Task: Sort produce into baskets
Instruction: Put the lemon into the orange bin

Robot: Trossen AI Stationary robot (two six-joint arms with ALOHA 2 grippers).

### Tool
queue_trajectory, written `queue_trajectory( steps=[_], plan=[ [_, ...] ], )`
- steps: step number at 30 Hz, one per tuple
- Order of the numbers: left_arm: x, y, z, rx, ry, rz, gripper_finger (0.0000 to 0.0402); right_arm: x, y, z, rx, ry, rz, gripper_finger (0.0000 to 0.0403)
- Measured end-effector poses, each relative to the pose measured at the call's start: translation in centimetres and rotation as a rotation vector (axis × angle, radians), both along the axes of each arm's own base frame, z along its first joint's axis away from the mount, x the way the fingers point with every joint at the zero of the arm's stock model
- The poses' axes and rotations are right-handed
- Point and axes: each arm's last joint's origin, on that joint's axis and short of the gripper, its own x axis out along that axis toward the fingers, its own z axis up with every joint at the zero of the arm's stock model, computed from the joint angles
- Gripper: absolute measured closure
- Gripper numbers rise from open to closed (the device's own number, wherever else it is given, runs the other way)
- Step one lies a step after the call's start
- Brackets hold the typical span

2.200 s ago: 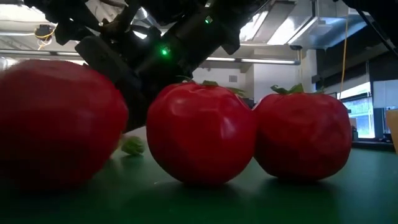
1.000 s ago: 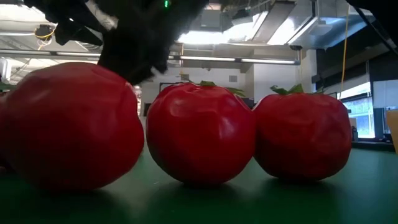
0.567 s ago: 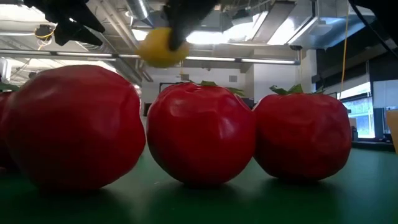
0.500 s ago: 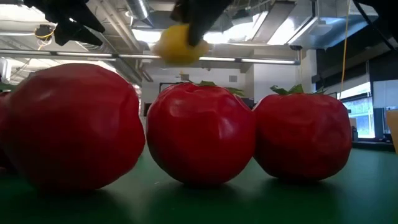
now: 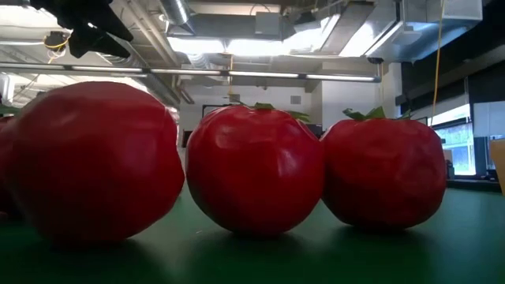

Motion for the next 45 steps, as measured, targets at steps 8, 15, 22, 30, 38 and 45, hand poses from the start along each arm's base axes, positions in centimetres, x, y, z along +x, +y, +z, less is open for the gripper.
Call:
queue_trajectory(
  steps=[8, 15, 22, 30, 38, 45],
  plan=[
    [0.0, 0.0, 0.0, 0.003, 0.002, -0.002, 0.0192, -10.7, -0.4, 3.5, -0.132, -0.279, -0.334, 0.0214],
    [0.0, 0.0, 0.0, 0.000, 0.000, 0.000, 0.0192, -17.9, -0.9, 1.1, -0.030, -0.305, -0.613, 0.0214],
    [0.0, 0.0, 0.0, 0.003, 0.001, -0.002, 0.0192, -20.2, 0.3, -5.0, -0.047, -0.134, -0.715, 0.0214],
    [0.0, 0.0, 0.0, 0.008, 0.003, -0.005, 0.0192, -20.1, 1.6, -9.9, 0.071, -0.040, -0.793, 0.0214],
    [0.0, 0.0, 0.0, 0.013, 0.005, -0.008, 0.0192, -20.0, 1.8, -11.7, 0.109, 0.001, -0.838, 0.0190],
    [0.0, 0.0, 0.0, 0.013, 0.005, -0.008, 0.0192, -20.3, 1.6, -11.8, 0.087, 0.037, -0.866, 0.0115]
  ],
)
